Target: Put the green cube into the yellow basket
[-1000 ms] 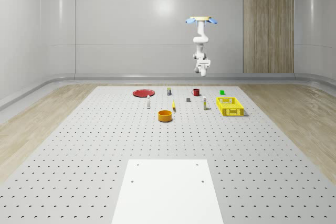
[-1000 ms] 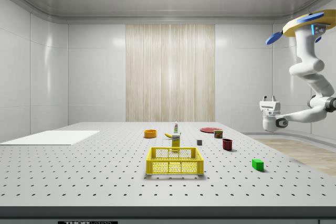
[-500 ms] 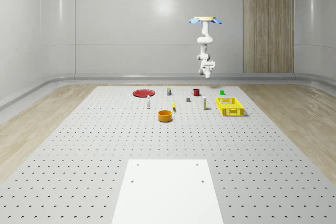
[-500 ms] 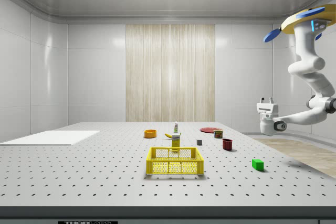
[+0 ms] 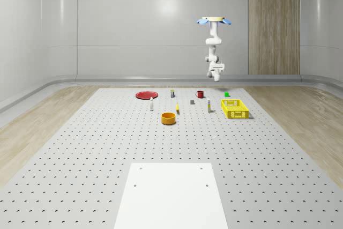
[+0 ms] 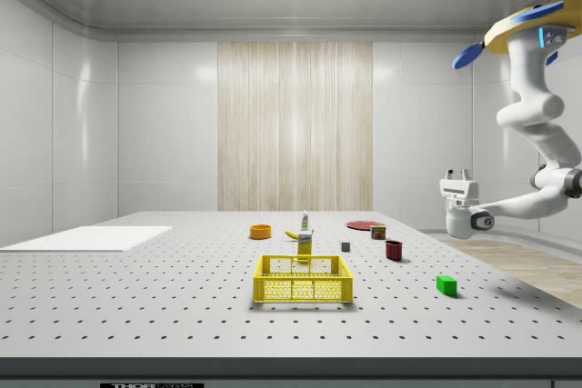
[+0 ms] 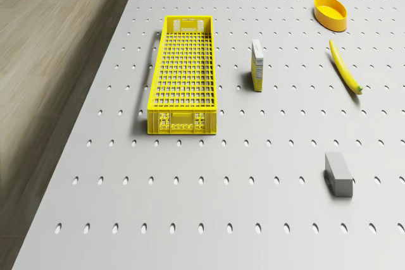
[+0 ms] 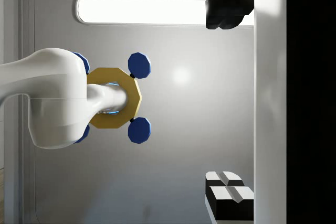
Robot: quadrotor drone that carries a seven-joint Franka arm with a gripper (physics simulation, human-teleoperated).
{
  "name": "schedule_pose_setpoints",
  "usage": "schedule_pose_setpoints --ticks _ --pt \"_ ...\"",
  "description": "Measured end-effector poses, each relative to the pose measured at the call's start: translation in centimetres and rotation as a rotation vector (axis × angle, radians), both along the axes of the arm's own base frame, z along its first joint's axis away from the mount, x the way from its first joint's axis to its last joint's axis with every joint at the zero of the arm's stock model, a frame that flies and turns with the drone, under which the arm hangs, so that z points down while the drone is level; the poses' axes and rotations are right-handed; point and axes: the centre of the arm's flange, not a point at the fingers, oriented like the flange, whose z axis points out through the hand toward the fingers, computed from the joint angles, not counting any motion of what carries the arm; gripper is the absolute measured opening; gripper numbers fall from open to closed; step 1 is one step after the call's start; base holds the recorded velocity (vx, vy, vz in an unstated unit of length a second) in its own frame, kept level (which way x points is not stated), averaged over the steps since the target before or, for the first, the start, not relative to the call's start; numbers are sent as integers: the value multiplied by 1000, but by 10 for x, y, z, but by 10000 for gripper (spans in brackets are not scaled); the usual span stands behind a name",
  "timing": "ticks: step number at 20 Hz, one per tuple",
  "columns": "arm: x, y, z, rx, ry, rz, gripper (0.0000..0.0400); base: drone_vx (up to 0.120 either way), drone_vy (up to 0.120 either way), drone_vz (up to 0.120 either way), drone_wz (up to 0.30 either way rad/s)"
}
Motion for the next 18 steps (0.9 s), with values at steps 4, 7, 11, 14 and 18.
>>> schedule_pose_setpoints --ticks 4,7,11,14,18 --pt "0 0 0 -1 -3 0 400 0 120 0 0" --pt "-1 0 0 -3 -5 0 400 0 120 0 0" --pt "-1 1 0 -6 -8 0 400 90 120 0 0" --pt "-1 1 0 -11 -11 0 400 120 120 0 0" --pt "-1 2 0 -23 -14 0 400 70 120 0 0"
